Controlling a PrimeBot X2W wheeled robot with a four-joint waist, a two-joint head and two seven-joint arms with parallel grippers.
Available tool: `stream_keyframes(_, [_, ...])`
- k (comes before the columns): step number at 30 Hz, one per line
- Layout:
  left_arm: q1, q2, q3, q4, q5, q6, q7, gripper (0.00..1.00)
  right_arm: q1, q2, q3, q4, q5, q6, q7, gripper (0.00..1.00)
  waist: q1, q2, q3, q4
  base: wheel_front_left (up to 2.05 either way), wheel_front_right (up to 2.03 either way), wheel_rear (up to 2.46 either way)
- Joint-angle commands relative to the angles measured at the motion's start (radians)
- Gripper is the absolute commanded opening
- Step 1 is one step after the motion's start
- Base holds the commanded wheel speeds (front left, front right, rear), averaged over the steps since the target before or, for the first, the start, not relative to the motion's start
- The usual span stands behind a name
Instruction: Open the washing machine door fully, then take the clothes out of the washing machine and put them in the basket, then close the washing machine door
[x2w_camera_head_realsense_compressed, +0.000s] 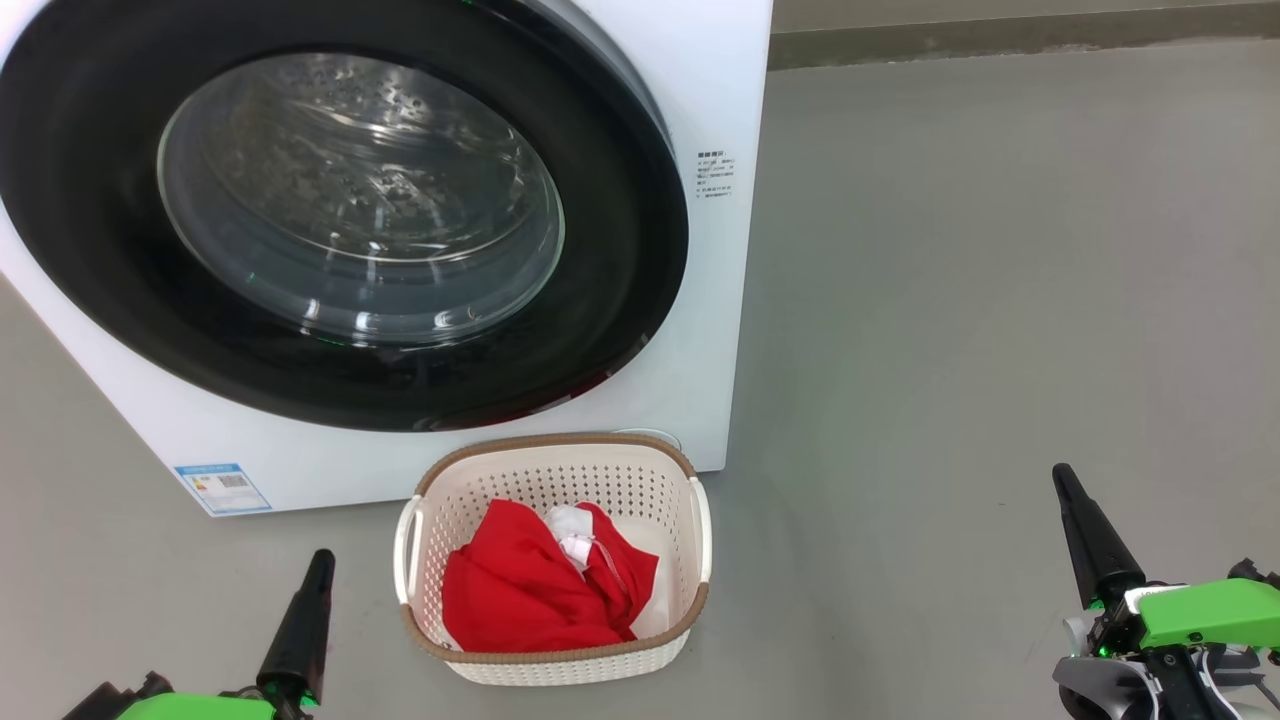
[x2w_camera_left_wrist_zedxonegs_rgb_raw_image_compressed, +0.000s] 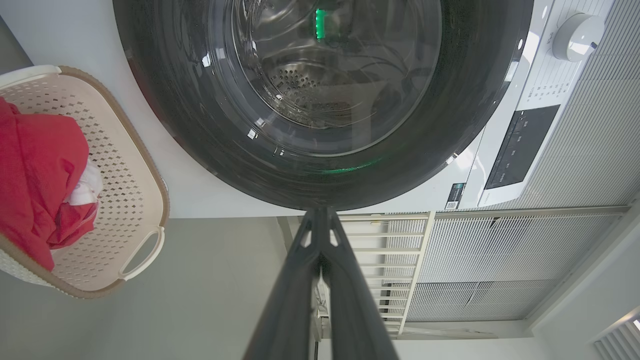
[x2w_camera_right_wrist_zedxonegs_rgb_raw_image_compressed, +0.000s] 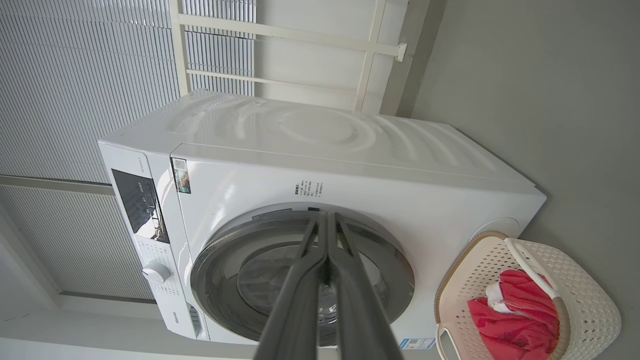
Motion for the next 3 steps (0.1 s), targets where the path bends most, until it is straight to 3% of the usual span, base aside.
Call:
stream_keyframes(1, [-0.040, 0.018, 0.035, -0.021, -0.011, -0.007, 0.003, 0.00, -0.041, -0.009, 0.017, -0.025, 0.007, -0.001, 0.006, 0.00, 0.0000, 0.0000, 0.000, 0.000, 0.00, 0.00, 0.00])
stream_keyframes(3, [-0.040, 0.018, 0.035, -0.021, -0.011, -0.007, 0.003, 0.00, -0.041, -0.009, 0.017, -0.025, 0.007, -0.001, 0.006, 0.00, 0.0000, 0.0000, 0.000, 0.000, 0.00, 0.00, 0.00])
